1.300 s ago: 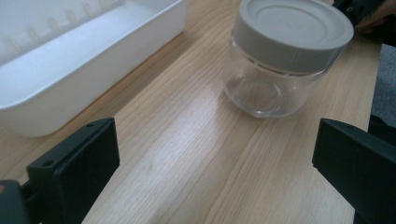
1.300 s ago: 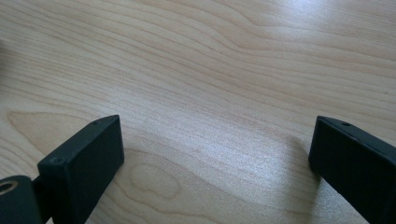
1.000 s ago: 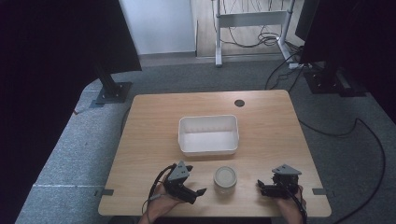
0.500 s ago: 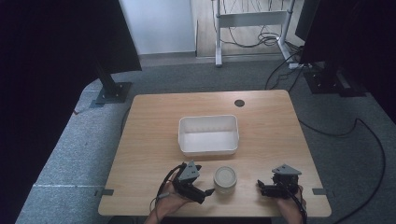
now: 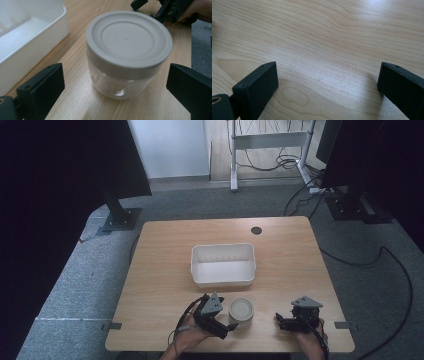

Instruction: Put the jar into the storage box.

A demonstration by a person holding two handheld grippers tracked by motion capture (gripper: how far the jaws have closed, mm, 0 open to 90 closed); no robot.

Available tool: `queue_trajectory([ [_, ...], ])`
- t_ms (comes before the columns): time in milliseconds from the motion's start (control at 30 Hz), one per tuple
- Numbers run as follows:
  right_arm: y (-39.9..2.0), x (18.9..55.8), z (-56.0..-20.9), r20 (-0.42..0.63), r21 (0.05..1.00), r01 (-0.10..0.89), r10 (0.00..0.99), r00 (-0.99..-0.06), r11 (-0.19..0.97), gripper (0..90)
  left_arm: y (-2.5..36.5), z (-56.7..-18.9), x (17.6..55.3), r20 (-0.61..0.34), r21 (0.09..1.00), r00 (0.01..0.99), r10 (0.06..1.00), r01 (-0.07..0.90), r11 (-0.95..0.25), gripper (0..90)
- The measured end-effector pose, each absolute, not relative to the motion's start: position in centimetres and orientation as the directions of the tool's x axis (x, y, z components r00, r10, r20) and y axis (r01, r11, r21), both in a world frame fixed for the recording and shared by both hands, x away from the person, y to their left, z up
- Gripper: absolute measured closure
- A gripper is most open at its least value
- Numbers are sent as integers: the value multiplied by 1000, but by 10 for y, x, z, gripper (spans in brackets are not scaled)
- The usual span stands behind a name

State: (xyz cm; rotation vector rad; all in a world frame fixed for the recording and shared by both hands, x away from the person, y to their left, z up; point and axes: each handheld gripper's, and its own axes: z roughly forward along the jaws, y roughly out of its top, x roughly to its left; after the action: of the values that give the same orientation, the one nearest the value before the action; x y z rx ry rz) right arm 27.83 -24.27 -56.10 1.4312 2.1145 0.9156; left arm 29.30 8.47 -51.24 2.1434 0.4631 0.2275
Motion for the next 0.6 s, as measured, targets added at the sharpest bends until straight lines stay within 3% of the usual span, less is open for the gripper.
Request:
queue_trajectory([
  [600,-243,278,-561,16,722,644,925,-381,253,28,58,-523,297,-8,802,921,389,238,-547,28],
])
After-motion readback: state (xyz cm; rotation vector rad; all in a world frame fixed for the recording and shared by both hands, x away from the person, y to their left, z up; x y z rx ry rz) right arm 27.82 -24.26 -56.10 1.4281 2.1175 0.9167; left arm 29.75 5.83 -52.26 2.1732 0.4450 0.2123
